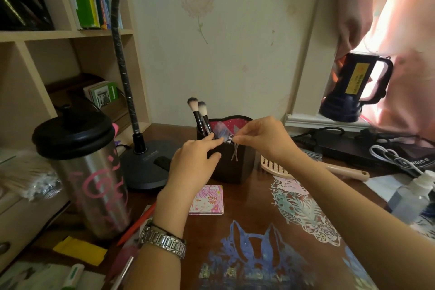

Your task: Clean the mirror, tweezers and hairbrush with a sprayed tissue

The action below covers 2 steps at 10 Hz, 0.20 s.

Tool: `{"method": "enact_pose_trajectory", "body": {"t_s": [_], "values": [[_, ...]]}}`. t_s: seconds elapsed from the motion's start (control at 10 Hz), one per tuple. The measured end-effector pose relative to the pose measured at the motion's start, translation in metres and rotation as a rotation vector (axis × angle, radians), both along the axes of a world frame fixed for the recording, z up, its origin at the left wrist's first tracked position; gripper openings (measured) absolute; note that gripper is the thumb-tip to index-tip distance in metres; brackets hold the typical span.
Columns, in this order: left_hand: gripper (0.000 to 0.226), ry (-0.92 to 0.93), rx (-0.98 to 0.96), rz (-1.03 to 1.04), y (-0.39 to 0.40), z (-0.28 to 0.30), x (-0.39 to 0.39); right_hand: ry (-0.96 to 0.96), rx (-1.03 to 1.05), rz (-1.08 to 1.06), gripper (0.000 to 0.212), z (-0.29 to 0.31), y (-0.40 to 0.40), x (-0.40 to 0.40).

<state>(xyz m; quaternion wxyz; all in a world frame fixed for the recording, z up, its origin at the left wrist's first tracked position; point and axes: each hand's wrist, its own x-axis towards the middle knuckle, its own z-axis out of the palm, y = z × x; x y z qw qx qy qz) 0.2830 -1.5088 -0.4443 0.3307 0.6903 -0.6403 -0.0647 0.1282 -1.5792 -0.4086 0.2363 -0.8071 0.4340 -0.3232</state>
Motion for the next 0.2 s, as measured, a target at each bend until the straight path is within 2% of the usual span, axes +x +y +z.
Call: {"method": "enact_pose_trajectory", "body": {"t_s": [0.2], "values": [[0.044, 0.035, -0.017, -0.008, 0.0012, 0.0017, 0.0006, 0.027, 0.044, 0.034, 0.016, 0.0020, 0.0036, -0.0002]]}}
